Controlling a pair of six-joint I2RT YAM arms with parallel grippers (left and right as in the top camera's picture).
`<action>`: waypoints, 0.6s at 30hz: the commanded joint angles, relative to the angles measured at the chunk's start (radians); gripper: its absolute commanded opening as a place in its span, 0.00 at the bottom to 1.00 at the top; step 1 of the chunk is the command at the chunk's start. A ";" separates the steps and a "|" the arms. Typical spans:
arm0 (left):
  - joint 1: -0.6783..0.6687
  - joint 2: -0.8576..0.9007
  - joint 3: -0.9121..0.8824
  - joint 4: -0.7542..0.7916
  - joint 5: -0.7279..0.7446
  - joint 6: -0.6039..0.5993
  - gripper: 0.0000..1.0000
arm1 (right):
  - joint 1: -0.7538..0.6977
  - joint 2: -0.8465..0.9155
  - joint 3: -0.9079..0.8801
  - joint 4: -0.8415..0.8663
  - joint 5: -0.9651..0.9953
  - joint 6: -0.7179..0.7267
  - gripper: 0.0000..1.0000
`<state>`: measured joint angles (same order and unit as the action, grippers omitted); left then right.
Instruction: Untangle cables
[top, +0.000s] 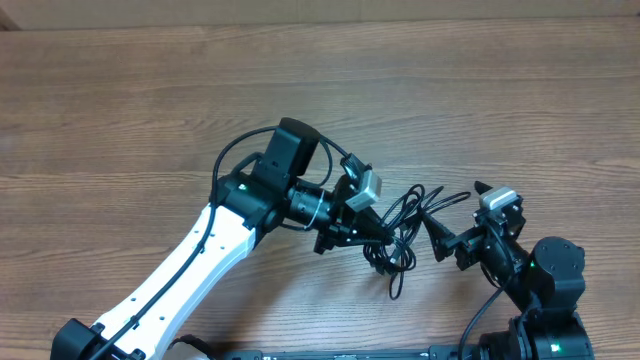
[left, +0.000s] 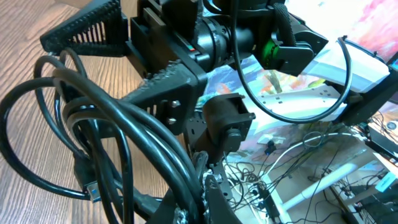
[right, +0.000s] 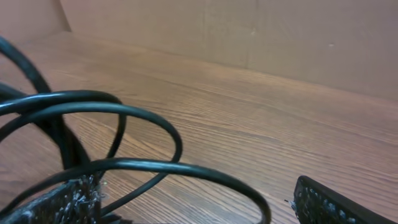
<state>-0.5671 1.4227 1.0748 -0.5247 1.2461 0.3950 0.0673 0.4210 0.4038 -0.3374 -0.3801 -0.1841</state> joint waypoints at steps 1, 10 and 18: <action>-0.016 -0.029 0.023 0.005 0.056 0.009 0.04 | 0.003 -0.003 0.037 0.005 0.060 0.000 1.00; -0.080 -0.029 0.023 0.007 0.060 0.009 0.04 | 0.003 -0.003 0.037 0.101 0.029 0.049 1.00; -0.101 -0.029 0.023 0.062 0.065 0.008 0.04 | 0.003 -0.003 0.037 0.113 -0.067 0.048 1.00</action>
<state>-0.6590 1.4170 1.0748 -0.4831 1.2720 0.3946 0.0669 0.4210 0.4038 -0.2264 -0.3931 -0.1535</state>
